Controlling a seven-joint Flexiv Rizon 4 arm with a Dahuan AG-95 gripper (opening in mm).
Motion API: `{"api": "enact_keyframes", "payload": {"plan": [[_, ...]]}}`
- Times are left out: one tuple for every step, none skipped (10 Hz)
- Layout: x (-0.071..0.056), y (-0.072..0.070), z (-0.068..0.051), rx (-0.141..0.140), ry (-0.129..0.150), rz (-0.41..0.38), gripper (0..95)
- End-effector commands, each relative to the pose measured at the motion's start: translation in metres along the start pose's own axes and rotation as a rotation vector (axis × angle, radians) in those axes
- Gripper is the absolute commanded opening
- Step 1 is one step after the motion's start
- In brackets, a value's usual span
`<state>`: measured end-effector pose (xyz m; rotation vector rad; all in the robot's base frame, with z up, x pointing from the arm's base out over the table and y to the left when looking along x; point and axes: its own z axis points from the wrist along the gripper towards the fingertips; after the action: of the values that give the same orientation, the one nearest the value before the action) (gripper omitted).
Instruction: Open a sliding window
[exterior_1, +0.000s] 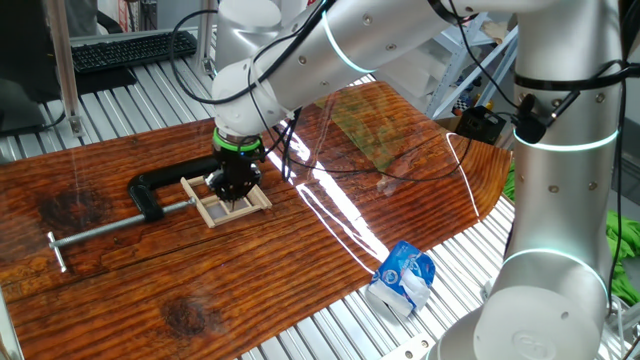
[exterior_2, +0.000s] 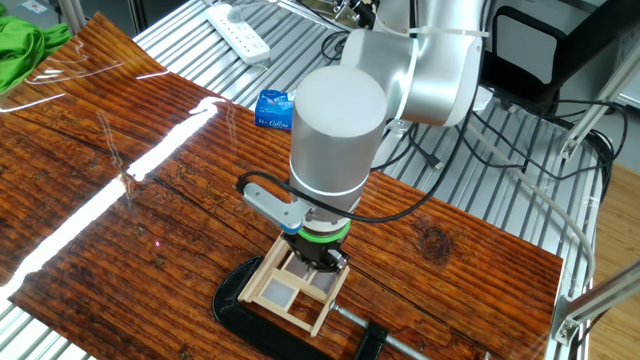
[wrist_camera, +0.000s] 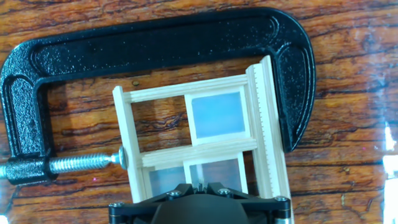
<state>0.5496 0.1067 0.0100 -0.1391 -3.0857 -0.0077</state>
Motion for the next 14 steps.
{"api": "enact_keyframes", "payload": {"plan": [[0.0038,0.0059,0.0044,0.001,-0.006,0.012,0.0],[0.005,0.0067,0.0034,0.004,-0.004,0.011,0.0],[0.0059,0.0074,0.0025,0.004,-0.005,0.012,0.0],[0.0062,0.0077,0.0022,0.001,-0.005,0.014,0.0],[0.0074,0.0089,0.0023,-0.009,-0.004,0.023,0.0],[0.0088,0.0101,0.0017,-0.009,-0.003,0.026,0.0],[0.0096,0.0107,0.0011,-0.009,-0.003,0.028,0.0],[0.0092,0.011,0.0017,-0.011,-0.005,0.029,0.0],[0.0083,0.0114,0.0025,-0.01,-0.007,0.026,0.0],[0.0068,0.0117,0.0015,-0.007,-0.003,0.021,0.0],[0.0057,0.0108,-0.0001,-0.004,-0.001,0.018,0.0],[0.0044,0.0086,-0.0028,-0.001,0.001,0.014,0.0],[0.0029,0.0065,-0.0043,0.0,0.002,0.007,0.0],[0.0011,0.0045,-0.0047,-0.001,-0.003,0.0,0.0]]}}
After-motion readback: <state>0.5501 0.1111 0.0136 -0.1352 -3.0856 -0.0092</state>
